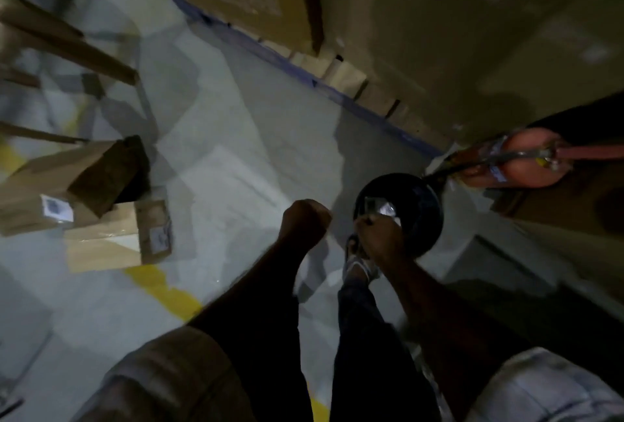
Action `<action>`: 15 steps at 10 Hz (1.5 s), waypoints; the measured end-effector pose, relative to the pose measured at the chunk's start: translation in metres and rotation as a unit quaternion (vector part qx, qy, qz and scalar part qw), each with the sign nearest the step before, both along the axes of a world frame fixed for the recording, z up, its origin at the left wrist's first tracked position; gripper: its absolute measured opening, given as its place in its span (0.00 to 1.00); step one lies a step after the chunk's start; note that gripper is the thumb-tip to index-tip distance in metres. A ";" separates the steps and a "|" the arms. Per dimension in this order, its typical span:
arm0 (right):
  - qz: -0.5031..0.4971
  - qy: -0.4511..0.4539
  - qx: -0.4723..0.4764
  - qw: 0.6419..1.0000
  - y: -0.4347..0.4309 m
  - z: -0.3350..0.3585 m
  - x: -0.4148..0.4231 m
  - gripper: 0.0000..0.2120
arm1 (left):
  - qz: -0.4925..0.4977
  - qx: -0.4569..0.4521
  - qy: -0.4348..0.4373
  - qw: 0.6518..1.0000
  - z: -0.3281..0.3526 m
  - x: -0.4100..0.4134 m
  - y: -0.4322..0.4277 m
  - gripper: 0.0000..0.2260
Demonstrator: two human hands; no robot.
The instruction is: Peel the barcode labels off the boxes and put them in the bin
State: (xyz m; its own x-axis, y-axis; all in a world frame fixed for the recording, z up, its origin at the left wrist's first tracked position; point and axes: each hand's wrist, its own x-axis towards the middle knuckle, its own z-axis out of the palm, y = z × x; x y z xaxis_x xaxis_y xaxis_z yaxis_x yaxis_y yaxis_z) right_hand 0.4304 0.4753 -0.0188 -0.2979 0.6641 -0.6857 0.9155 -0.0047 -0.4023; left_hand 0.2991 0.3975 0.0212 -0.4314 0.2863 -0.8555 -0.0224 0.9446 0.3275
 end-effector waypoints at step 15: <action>0.617 -0.009 0.027 0.787 -0.542 -0.169 -0.767 0.27 | 0.823 0.074 -0.035 0.562 -0.211 -0.552 -0.596 0.10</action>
State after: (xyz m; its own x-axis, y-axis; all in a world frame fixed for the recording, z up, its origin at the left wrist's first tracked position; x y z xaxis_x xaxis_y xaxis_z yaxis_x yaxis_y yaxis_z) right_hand -0.3364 -0.0665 -0.1881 -0.7293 -0.0947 -0.6776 0.2160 0.9079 -0.3593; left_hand -0.2524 -0.1988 -0.1893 -0.1826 -0.3814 -0.9062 -0.8434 -0.4129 0.3438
